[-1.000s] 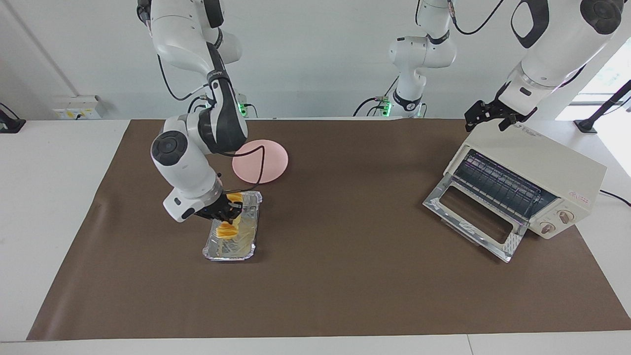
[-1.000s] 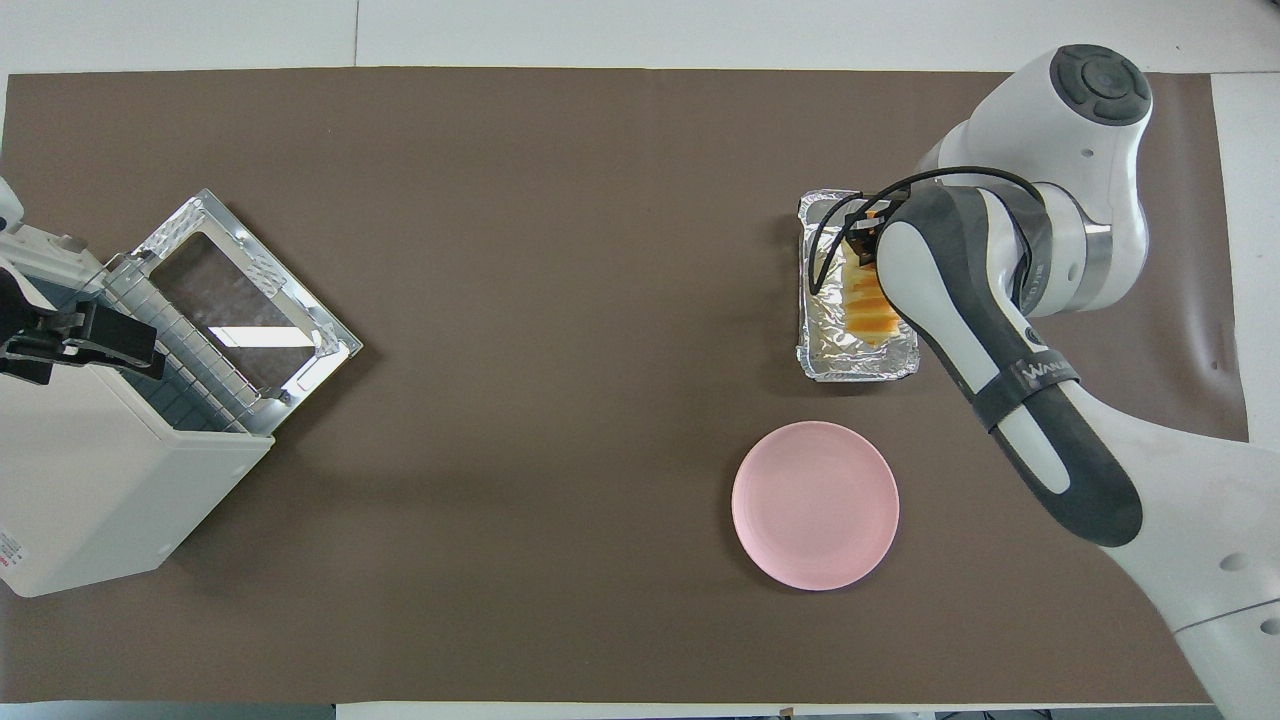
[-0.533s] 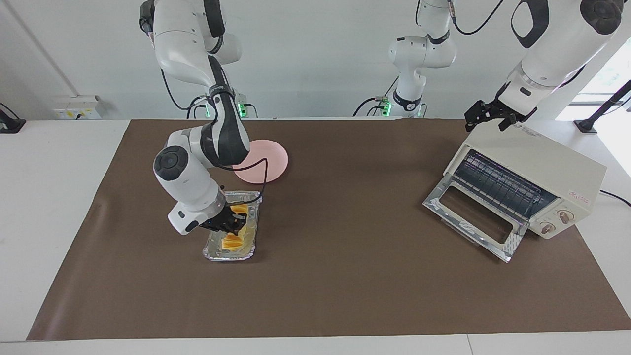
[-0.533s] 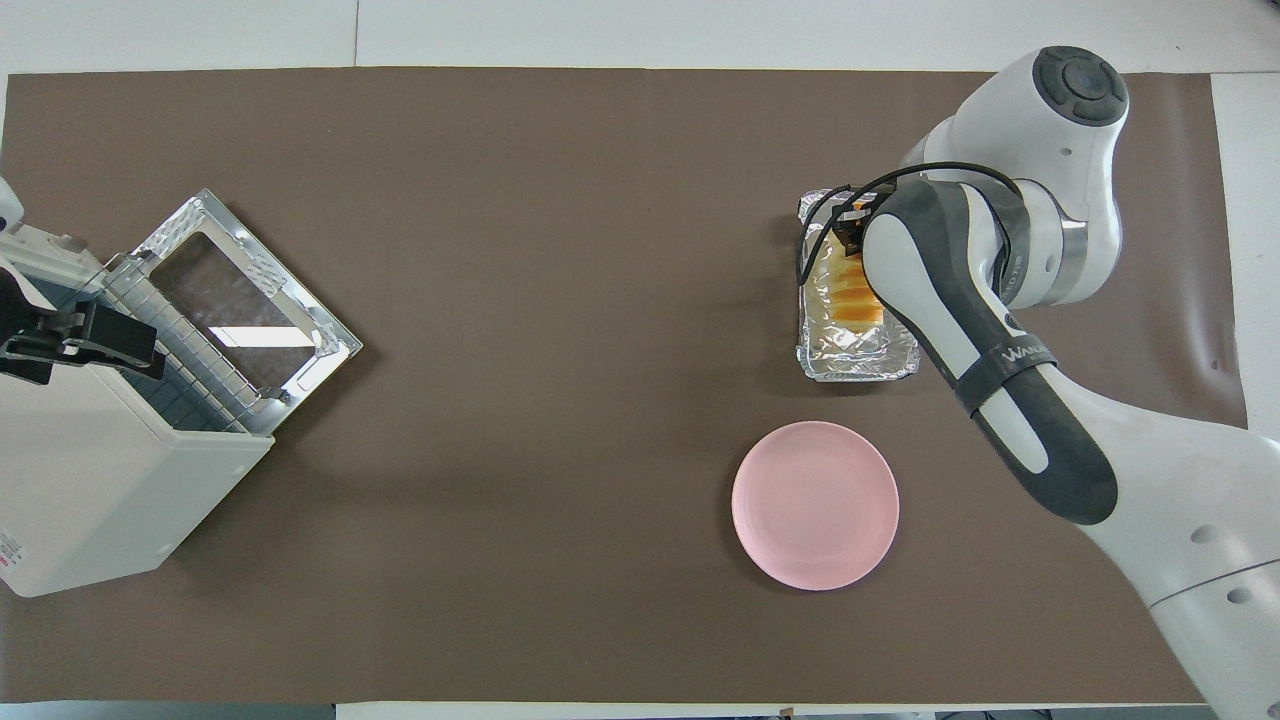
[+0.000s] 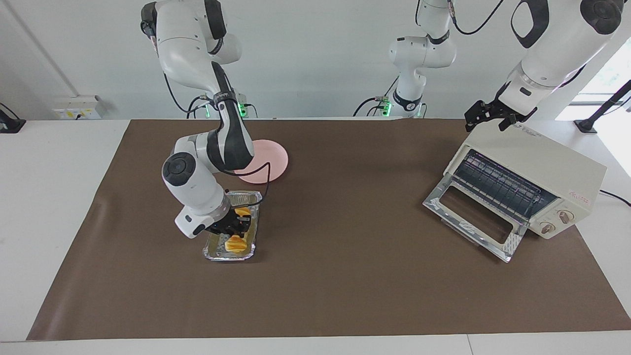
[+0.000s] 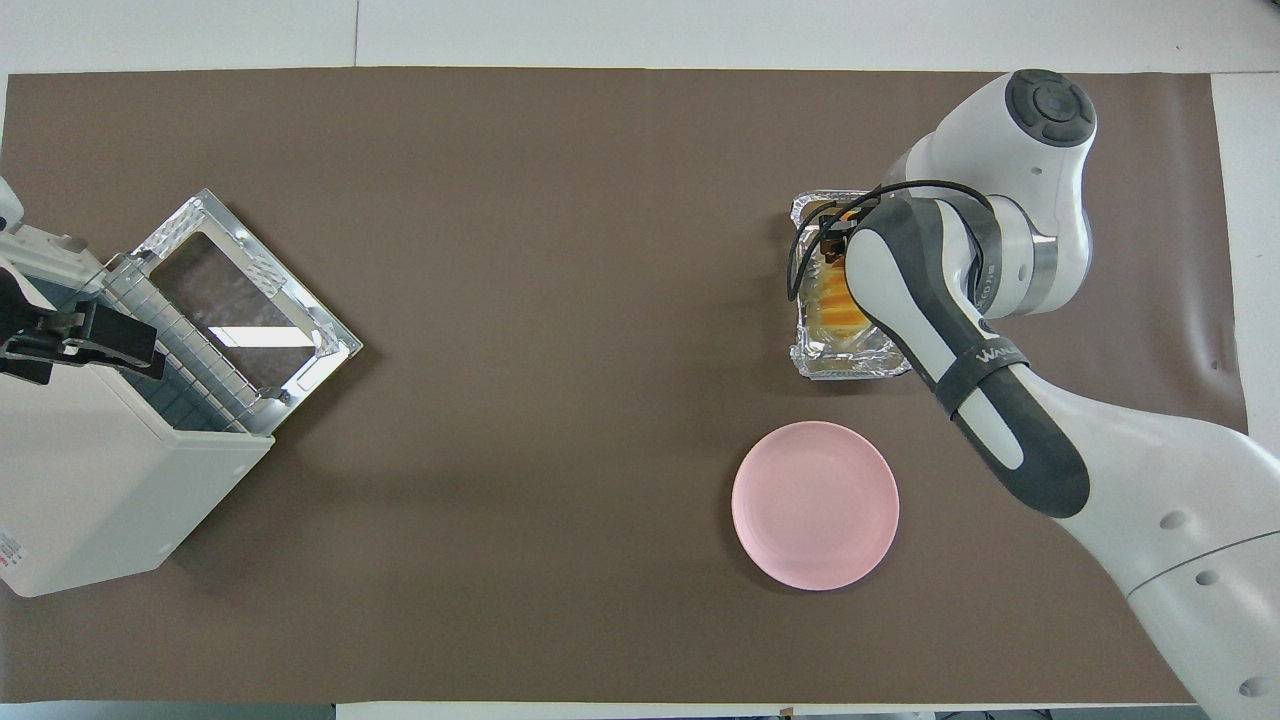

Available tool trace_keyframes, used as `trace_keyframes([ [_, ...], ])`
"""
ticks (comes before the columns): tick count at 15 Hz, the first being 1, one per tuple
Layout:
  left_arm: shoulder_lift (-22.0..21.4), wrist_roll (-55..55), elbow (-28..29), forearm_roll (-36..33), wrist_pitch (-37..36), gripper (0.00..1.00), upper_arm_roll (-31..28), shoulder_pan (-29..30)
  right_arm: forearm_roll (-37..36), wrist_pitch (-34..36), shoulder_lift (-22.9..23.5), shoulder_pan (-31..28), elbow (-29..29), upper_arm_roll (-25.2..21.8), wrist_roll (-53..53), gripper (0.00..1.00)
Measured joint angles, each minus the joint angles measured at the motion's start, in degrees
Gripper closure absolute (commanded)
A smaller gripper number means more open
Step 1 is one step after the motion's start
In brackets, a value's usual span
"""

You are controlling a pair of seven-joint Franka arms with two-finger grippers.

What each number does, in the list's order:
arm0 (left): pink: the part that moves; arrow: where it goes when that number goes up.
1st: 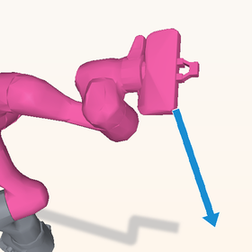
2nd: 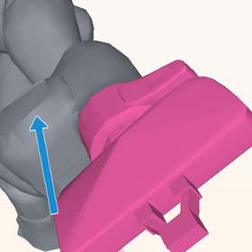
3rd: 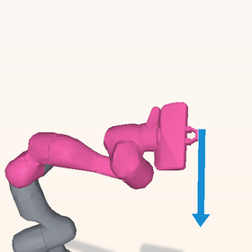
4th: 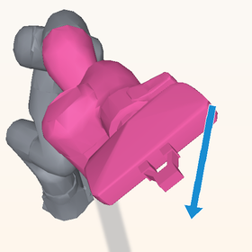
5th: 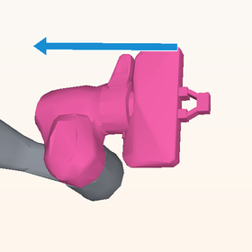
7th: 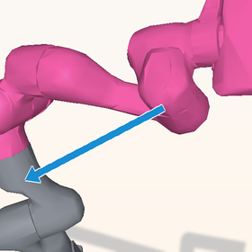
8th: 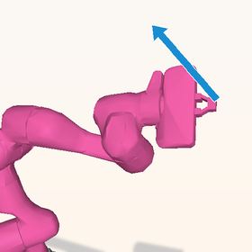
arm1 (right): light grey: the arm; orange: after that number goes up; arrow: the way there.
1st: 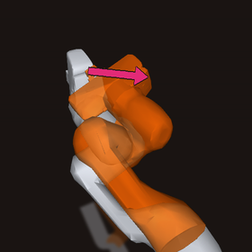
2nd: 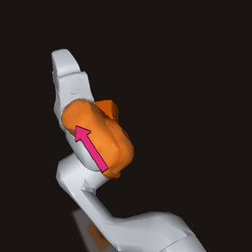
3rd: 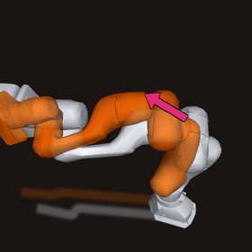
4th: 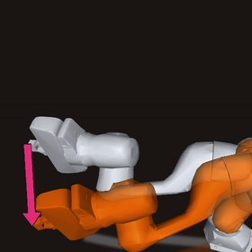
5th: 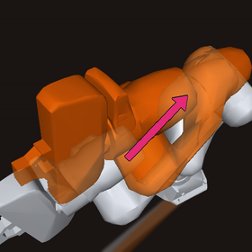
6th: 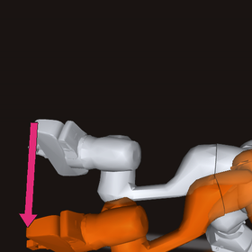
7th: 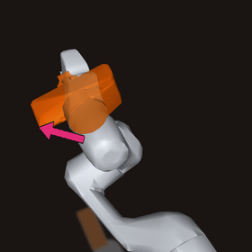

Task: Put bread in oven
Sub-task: 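Lower the bread into the foil tray and open the right gripper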

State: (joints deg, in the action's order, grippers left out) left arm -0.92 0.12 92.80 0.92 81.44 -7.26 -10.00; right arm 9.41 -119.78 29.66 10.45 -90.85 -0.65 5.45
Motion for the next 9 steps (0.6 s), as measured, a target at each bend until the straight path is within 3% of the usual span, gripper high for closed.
trace_keyframes([
  [4, 0.00, 0.00, 0.00, 0.00, 0.00, 0.00, 0.00, 0.00, 0.00, 2.51, -0.98, -0.07, 0.12, -0.03, 0.00, 0.00],
  [9, 0.00, 0.00, 0.00, 0.00, 0.00, 0.00, 0.00, 0.00, -0.54, 9.04, -5.62, -1.05, -0.18, -1.33, -0.81, 0.00],
])
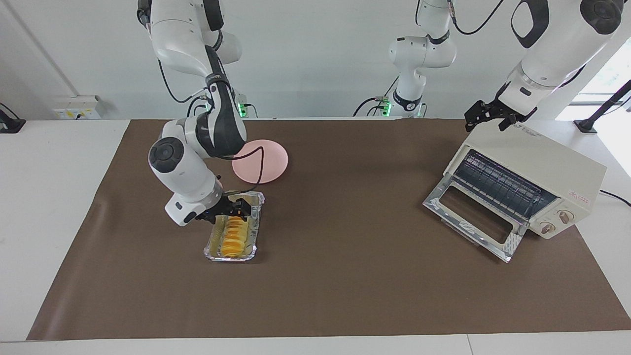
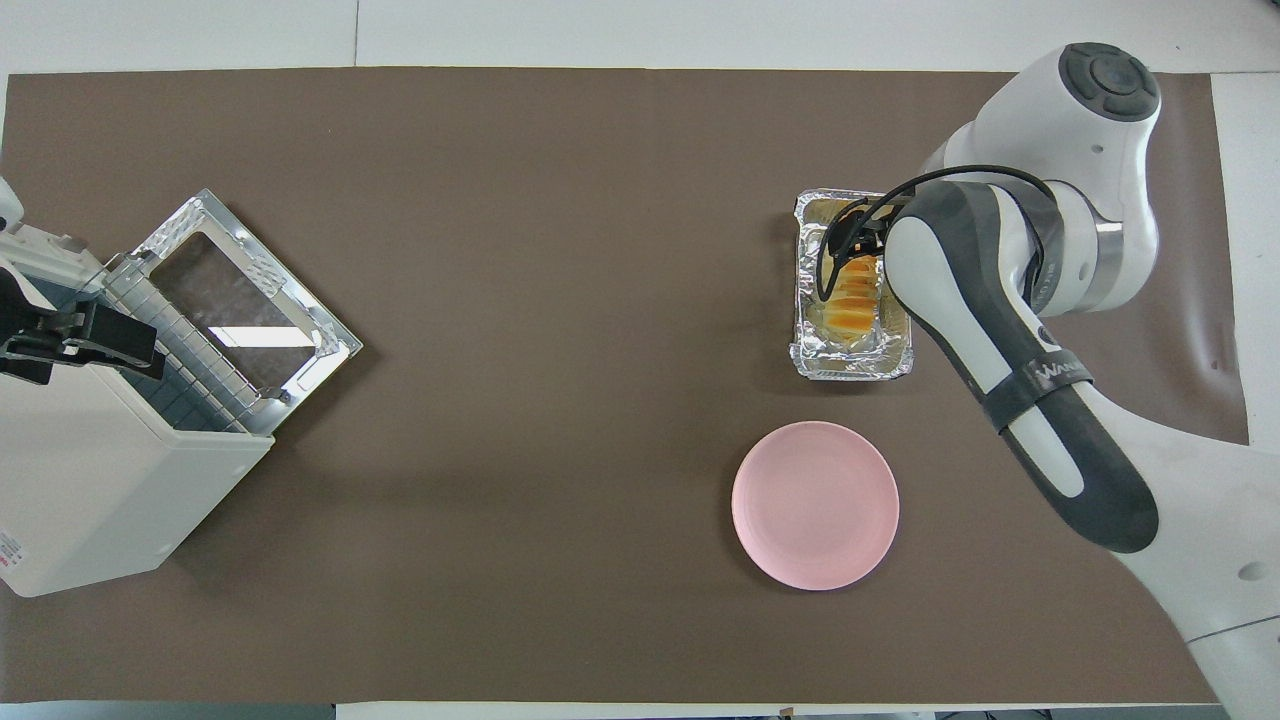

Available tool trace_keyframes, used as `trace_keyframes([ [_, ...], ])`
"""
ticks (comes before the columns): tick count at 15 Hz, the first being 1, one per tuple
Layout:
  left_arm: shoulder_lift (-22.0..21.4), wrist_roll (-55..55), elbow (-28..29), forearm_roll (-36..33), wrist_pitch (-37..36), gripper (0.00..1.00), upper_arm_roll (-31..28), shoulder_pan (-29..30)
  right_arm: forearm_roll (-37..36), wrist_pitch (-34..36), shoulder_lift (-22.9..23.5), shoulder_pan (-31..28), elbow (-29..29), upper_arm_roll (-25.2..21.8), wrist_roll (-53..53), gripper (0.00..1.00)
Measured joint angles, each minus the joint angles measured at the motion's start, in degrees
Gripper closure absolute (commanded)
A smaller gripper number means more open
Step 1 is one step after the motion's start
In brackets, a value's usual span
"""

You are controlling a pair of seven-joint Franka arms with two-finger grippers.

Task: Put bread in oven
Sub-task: 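Lower the bread into the foil tray and open the right gripper, then grasp the foil tray rim with the right gripper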

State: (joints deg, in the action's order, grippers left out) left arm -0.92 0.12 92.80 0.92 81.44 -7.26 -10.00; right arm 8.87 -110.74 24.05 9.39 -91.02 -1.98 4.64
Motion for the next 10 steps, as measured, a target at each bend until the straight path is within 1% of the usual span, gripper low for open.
trace_keyframes([
  [2, 0.00, 0.00, 0.00, 0.00, 0.00, 0.00, 0.00, 0.00, -0.39, 0.14, -1.16, -1.54, -2.38, -0.25, -3.85, 0.00],
  [3, 0.00, 0.00, 0.00, 0.00, 0.00, 0.00, 0.00, 0.00, -0.57, -1.19, -1.61, -2.39, -4.48, -0.31, -5.75, 0.00],
  [5, 0.00, 0.00, 0.00, 0.00, 0.00, 0.00, 0.00, 0.00, -0.83, -7.57, -2.32, -3.48, -9.77, -0.33, -8.68, 0.00],
  [7, 0.00, 0.00, 0.00, 0.00, 0.00, 0.00, 0.00, 0.00, -1.67, -14.78, -3.04, -3.42, -15.37, -0.21, -9.53, 0.02],
  [8, 0.00, 0.00, 0.00, 0.00, 0.00, 0.00, 0.00, 0.00, -2.00, -17.08, -3.34, -3.21, -17.35, -0.09, -9.54, 0.08],
  [9, 0.00, 0.00, 0.00, 0.00, 0.00, 0.00, 0.00, 0.00, -2.20, -18.34, -3.58, -2.97, -18.60, -0.04, -9.54, 0.29],
  [10, 0.00, 0.00, 0.00, 0.00, 0.00, 0.00, 0.00, 0.00, -2.41, -18.76, -3.84, -2.86, -19.16, 0.01, -9.54, 0.75],
])
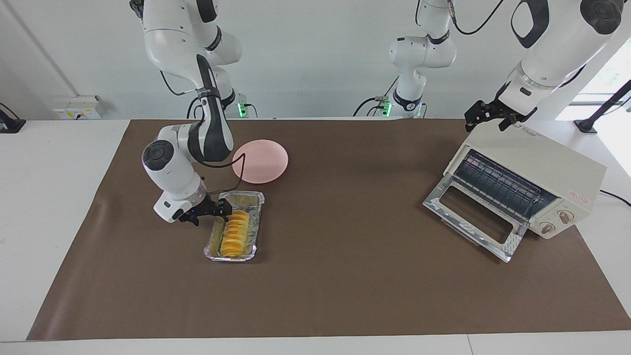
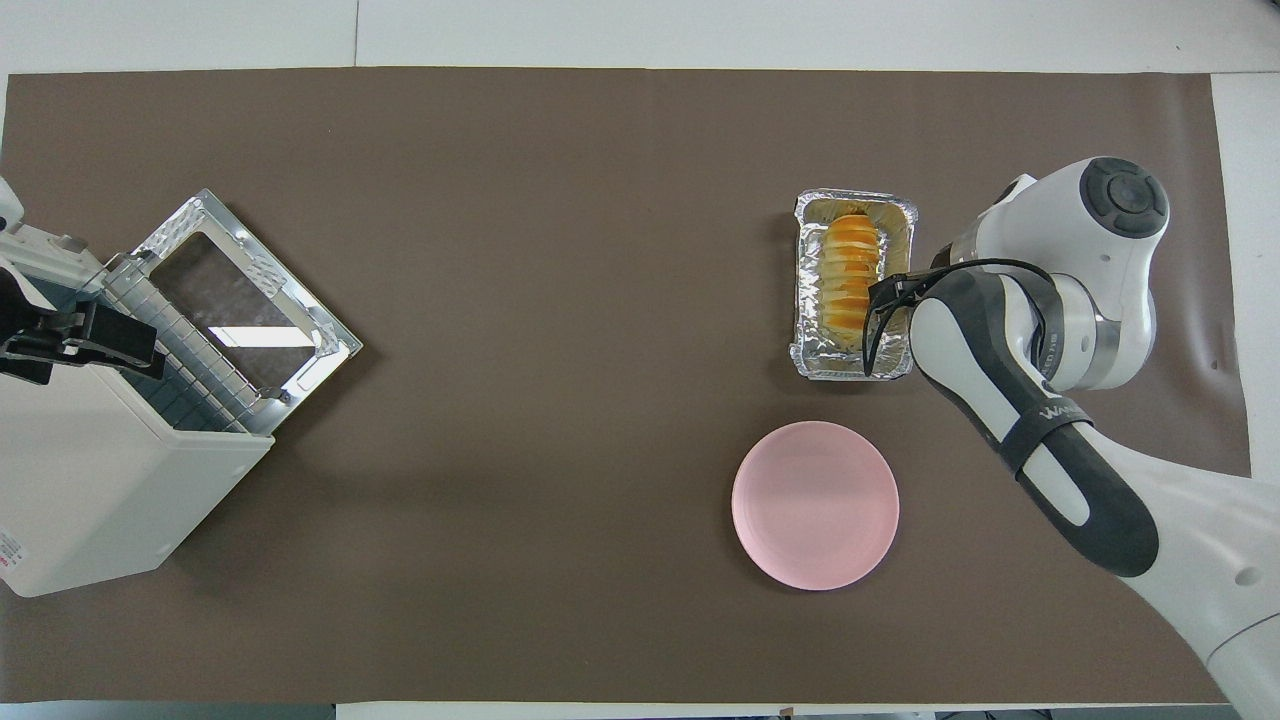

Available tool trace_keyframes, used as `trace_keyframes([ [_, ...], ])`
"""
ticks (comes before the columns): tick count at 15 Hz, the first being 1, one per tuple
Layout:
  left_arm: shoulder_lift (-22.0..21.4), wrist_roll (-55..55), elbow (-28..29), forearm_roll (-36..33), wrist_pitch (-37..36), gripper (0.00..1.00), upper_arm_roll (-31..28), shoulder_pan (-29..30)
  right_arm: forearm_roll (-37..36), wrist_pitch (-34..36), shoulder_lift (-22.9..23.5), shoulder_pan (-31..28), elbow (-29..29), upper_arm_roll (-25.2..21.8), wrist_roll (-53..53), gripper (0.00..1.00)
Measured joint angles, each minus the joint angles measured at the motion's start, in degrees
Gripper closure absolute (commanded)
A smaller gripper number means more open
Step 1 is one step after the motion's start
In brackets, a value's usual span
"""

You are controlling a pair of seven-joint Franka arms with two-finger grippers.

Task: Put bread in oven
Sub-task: 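Grasp the foil tray rim with the right gripper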

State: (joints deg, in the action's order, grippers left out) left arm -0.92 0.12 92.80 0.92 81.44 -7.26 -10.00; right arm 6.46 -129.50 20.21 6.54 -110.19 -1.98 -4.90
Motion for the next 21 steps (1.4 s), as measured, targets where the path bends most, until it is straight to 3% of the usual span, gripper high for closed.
trace_keyframes([
  [1, 0.00, 0.00, 0.00, 0.00, 0.00, 0.00, 0.00, 0.00, -0.21, -0.01, -0.30, 0.01, -0.19, 0.02, 0.00, 1.00],
  [14, 0.00, 0.00, 0.00, 0.00, 0.00, 0.00, 0.00, 0.00, -0.52, 0.64, -1.35, 0.01, 0.44, 0.08, 0.00, 1.00],
  [21, 0.00, 0.00, 0.00, 0.00, 0.00, 0.00, 0.00, 0.00, 1.47, 16.42, -1.95, 3.59, 13.38, 0.74, 10.90, 1.00],
])
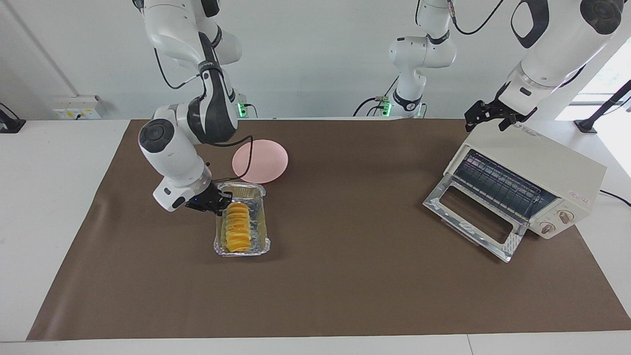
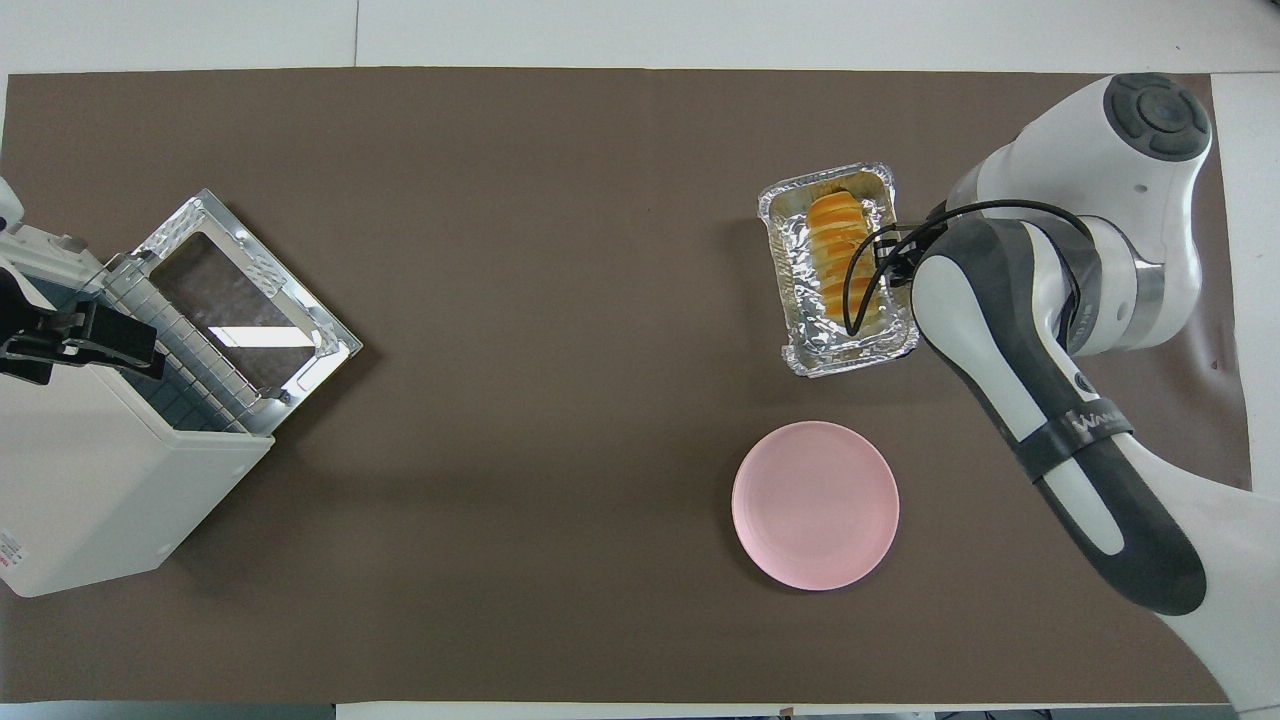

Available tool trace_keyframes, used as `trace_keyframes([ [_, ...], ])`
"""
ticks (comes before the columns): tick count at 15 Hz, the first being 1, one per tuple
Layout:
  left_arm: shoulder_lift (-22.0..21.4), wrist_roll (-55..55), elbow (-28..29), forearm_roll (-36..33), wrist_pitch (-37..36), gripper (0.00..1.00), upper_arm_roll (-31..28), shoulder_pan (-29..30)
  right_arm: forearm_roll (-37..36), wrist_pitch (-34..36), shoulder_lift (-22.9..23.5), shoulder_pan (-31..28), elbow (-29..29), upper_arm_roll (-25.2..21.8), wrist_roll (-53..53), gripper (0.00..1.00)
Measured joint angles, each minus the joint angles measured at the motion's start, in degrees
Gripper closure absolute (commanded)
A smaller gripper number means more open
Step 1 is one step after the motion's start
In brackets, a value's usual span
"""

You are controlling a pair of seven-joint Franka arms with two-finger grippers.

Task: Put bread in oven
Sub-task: 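Grasp the foil tray rim with the right gripper, then slide the foil tray toward the toaster oven with the right gripper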

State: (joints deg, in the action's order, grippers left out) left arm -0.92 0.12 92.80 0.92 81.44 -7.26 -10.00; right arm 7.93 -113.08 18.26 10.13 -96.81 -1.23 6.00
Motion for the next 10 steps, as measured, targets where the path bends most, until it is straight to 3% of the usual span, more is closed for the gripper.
trace_keyframes([
  [6, 0.00, 0.00, 0.00, 0.00, 0.00, 0.00, 0.00, 0.00, 5.31, 3.27, 0.54, 13.30, 7.93, 0.37, 19.67, 1.00],
  [10, 0.00, 0.00, 0.00, 0.00, 0.00, 0.00, 0.00, 0.00, 6.64, -2.57, 3.27, 22.72, 8.44, 0.52, 29.98, 1.00],
])
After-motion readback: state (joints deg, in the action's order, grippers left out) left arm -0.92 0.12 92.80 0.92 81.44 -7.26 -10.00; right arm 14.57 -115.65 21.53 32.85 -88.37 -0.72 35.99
